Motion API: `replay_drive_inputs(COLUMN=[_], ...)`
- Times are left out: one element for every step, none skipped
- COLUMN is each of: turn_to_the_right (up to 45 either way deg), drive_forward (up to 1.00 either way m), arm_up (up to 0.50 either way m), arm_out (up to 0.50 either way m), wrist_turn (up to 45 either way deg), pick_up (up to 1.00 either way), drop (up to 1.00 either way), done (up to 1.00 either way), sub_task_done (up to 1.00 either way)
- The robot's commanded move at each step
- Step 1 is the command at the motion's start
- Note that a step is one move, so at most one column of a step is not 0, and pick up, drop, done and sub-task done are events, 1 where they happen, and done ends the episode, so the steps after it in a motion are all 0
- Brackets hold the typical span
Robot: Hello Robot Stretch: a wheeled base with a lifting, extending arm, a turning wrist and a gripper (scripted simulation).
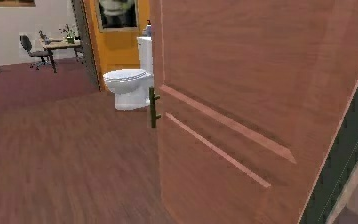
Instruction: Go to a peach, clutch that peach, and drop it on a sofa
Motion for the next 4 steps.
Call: replay_drive_inputs(turn_to_the_right=[45.0, 27.0, 0.0, -45.0], drive_forward=[0.0, 0.0, 0.45, 0.0], arm_up=[0.0, 0.0, 0.0, 0.0], arm_out=[0.0, 0.0, 0.0, 0.0], wrist_turn=[0.0, 0.0, 0.0, 0.0], pick_up=[0.0, 0.0, 0.0, 0.0], drop=[0.0, 0.0, 0.0, 0.0], done=[0.0, 0.0, 0.0, 0.0], sub_task_done=[0.0, 0.0, 0.0, 0.0])
